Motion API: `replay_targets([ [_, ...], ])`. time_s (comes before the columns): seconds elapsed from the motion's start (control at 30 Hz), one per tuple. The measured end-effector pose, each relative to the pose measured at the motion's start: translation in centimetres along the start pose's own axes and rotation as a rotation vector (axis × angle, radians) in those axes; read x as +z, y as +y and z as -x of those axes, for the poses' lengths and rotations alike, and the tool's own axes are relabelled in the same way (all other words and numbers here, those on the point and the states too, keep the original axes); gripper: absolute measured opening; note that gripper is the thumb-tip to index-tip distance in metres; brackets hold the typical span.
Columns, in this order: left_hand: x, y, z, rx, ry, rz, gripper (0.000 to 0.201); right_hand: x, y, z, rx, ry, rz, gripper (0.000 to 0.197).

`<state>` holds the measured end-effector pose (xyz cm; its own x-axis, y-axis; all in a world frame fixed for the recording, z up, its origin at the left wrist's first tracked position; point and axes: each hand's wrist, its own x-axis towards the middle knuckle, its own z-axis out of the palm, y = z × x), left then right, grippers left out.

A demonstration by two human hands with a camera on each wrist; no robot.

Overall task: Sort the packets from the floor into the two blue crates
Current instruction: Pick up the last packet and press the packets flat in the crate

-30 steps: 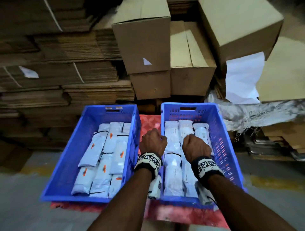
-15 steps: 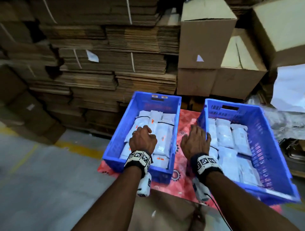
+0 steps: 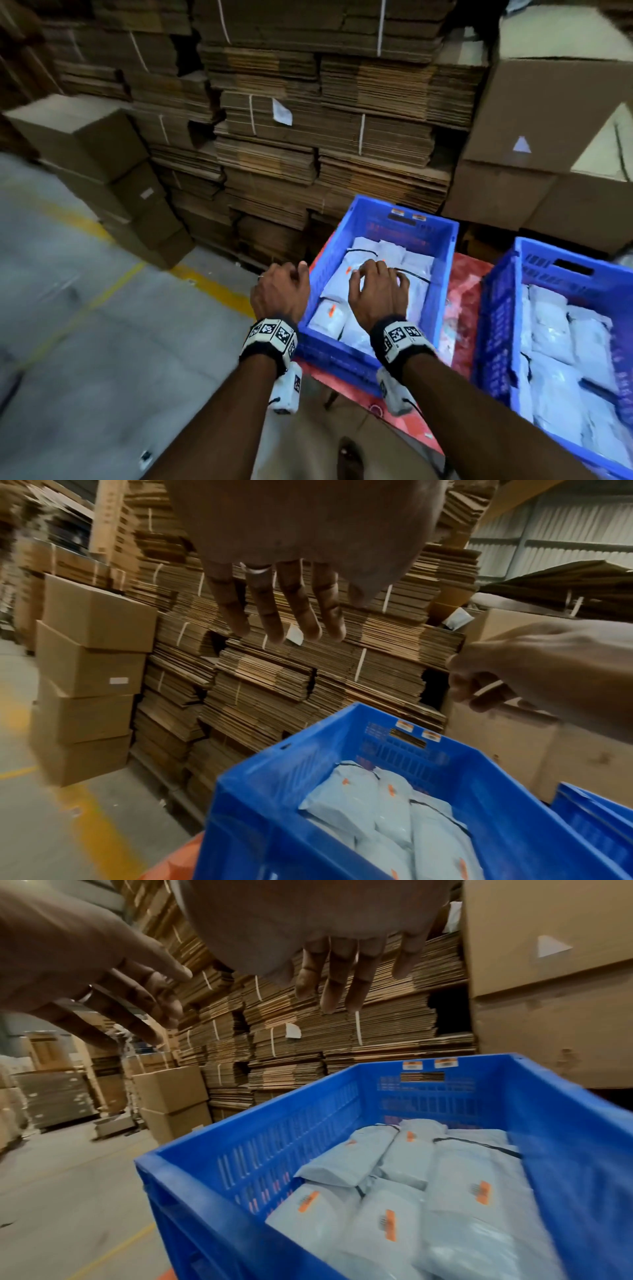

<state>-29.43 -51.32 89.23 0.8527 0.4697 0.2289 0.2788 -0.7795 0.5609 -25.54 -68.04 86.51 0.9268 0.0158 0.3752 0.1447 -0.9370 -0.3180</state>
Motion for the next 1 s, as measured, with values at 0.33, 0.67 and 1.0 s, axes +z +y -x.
replay_targets([
  [0.33,-4.3,-6.4,-6.8,-0.118,0.097,-0.066,0.010,4.6,-9.0,-5.6,-0.100,-0.025,-0.080,0.019],
  [0.67,-7.2,-16.5,-11.9,-0.181,0.052,-0.064,0.014,10.4,-17.0,-6.6,-0.068,-0.146,0.020,0.033],
  [1.0,-12.0,-29.7,-18.8,-0.145,-0.096,-0.098,0.010,15.5,-27.0,-5.0,0.141,-0.205,0.017,0.030],
])
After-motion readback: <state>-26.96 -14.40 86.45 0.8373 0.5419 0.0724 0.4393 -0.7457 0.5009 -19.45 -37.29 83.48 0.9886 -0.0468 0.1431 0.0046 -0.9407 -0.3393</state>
